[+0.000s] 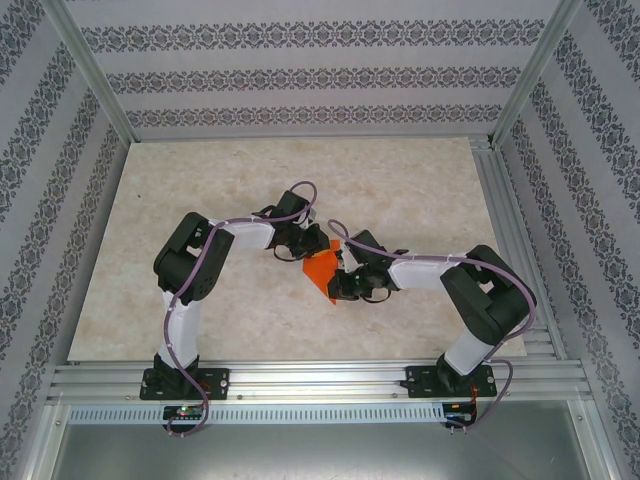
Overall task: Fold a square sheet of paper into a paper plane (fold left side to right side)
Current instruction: Fourth fold the wing at the center of the table.
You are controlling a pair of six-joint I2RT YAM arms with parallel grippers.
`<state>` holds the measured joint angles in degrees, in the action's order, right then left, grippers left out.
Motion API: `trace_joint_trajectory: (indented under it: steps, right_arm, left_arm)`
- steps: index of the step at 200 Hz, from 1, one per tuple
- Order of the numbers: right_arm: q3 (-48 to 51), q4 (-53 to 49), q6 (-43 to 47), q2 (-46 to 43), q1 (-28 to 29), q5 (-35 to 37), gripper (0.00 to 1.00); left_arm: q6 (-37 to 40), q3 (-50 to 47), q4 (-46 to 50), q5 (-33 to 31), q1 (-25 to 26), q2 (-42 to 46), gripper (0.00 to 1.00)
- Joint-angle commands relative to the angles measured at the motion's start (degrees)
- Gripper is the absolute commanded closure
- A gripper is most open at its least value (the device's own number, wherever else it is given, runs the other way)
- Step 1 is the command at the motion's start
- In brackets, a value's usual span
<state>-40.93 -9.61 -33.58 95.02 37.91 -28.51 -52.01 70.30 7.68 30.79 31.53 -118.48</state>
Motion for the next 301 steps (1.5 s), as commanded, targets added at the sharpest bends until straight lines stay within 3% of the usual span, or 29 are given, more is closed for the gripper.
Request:
trace_joint_trajectory:
  steps: [1,98,160,212,252,301]
  right_arm:
    - [3.05,-10.99,-0.35,-0.27,2.44,-1.91,0.91]
    - [5.84,-11.08,-1.25,-3.82,3.22,-2.84,0.91]
    - [-0.5,-11.79,-0.21,-11.24,0.11,-4.62,0.89]
    - [-7.33,-4.8,0.37,-2.3,-1.63,-0.14,0.89]
    - [-12.86,-4.87,2.85,4.42,-1.94,3.62,0.89]
    - [-11.33,-4.46,3.46,7.8,-1.9,6.36,0.89]
  left_arm:
    - [-0.03,-1.43,3.39,-6.33,-0.04,-4.82,0.83]
    - [0.08,-1.31,3.62,-6.32,-0.06,-4.93,0.83]
    - [-0.02,-1.42,3.47,-6.1,-0.06,-4.44,0.83]
    - [-0.03,-1.75,3.31,-6.09,-0.06,-4.21,0.83]
    - [0.15,-1.58,3.57,-5.98,-0.06,-4.26,0.83]
    - [-0.04,-1.49,3.29,-6.0,-0.02,-4.66,0.83]
